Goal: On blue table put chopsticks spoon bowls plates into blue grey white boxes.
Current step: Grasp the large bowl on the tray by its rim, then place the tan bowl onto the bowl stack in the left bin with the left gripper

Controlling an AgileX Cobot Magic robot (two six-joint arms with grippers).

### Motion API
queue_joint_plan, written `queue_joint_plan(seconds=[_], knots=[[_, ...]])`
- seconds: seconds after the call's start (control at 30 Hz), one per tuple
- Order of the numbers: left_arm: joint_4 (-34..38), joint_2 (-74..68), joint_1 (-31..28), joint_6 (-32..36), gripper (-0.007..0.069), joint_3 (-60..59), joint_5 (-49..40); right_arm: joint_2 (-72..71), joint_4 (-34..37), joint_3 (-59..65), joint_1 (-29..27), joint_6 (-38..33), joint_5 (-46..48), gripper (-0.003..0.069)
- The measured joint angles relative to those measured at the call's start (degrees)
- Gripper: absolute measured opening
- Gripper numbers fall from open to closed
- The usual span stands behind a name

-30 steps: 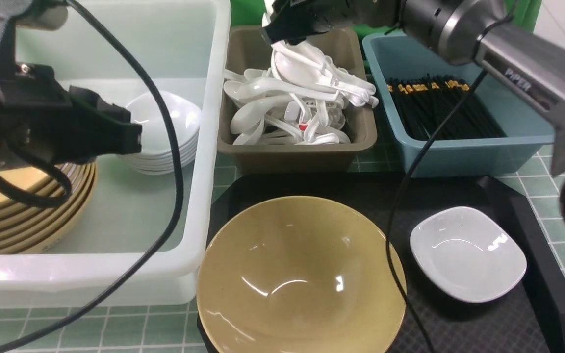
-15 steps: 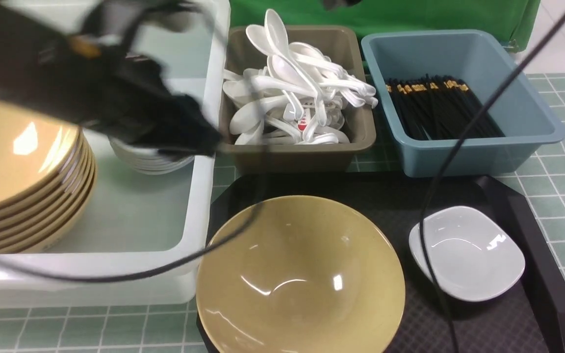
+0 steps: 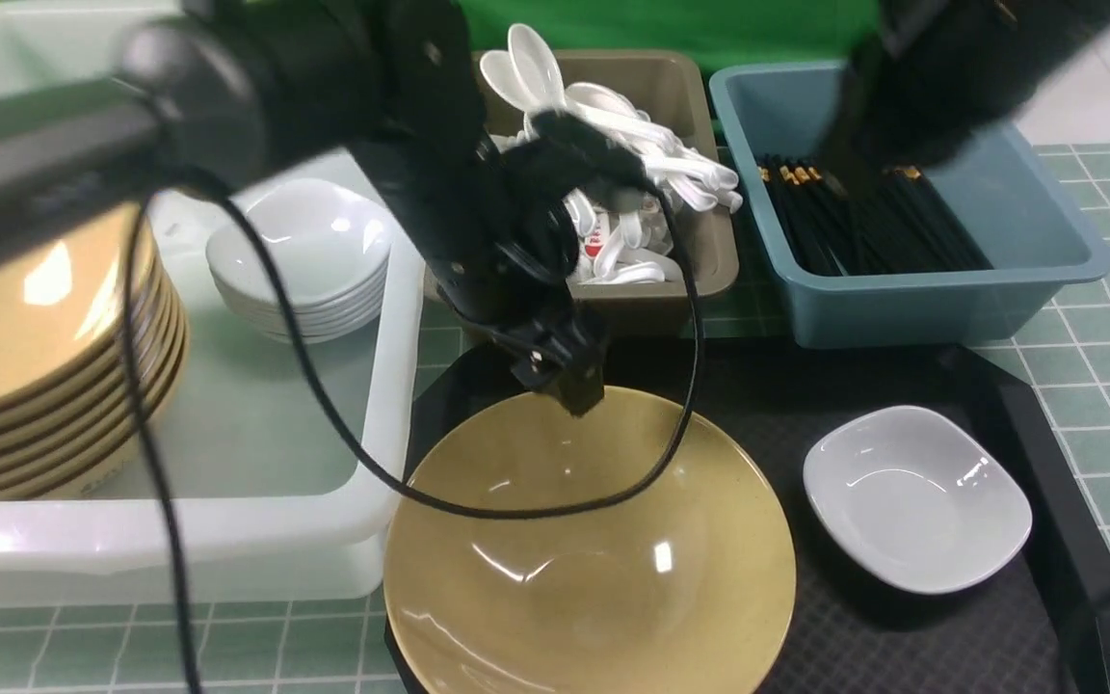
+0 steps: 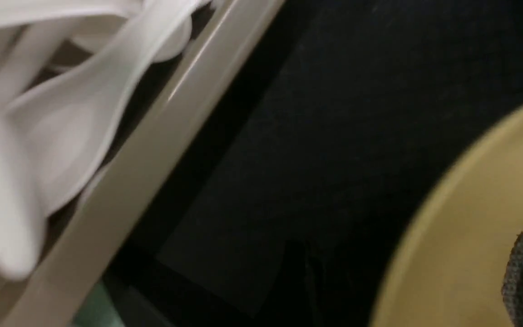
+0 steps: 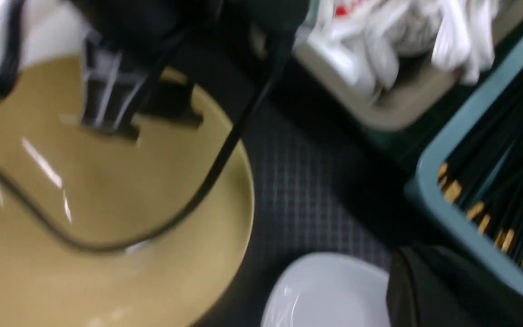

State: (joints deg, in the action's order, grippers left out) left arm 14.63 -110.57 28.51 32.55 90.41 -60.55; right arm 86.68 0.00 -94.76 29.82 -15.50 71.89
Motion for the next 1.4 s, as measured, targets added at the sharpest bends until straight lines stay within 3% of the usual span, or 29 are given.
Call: queue_joint_plan(seconds=[0.17,0.37,0.5,0.73,0.87,1.0,1.1,1.23,1.27,1.4], knots=[[1.0,-3.8,0.4,2.0,0.0491,0.1,-0.7,-2.7,0.0,3.8,0.0,0.0,-1.4,0.0038],[-4.5,-4.9,4.0,0.0,0.0217,0.1,-2.4,-2.8,0.0,4.2,0.0,-0.2,-2.3,0.0038],[-4.1,-3.1,4.6,-3.6,0.0067,0.5,-5.9,-2.8,0.0,3.9,0.1,-1.4,-2.5,0.0038],[-6.4,6.2,4.1,-10.3,0.0006,0.5,-4.4,-2.8,0.0,-0.9,4.0,-2.8,-0.7,0.0038],[-6.4,17.2,0.7,-14.1,0.0008,0.5,-3.1,-2.8,0.0,-6.3,10.3,-4.4,-1.1,0.0038],[-2.4,27.8,-7.9,-17.6,0.0006,0.1,-4.0,-2.7,0.0,-9.5,15.8,-5.9,-3.2,0.0038],[-0.7,33.9,-17.8,-19.4,0.0005,-1.7,-5.1,-1.7,0.0,-11.4,19.2,-7.2,-3.9,0.0038],[2.1,40.5,-41.3,-20.5,0.0005,-8.2,-4.7,1.8,0.0,-13.9,24.3,-9.3,-4.0,0.0038],[2.3,40.6,-42.3,-20.5,0.0005,-8.5,-4.6,2.0,0.0,-14.0,24.4,-9.4,-4.0,0.0038],[11.1,40.2,-60.2,-19.6,0.0005,-15.0,-1.7,4.5,0.0,-14.7,26.1,-10.3,-4.0,0.0038]])
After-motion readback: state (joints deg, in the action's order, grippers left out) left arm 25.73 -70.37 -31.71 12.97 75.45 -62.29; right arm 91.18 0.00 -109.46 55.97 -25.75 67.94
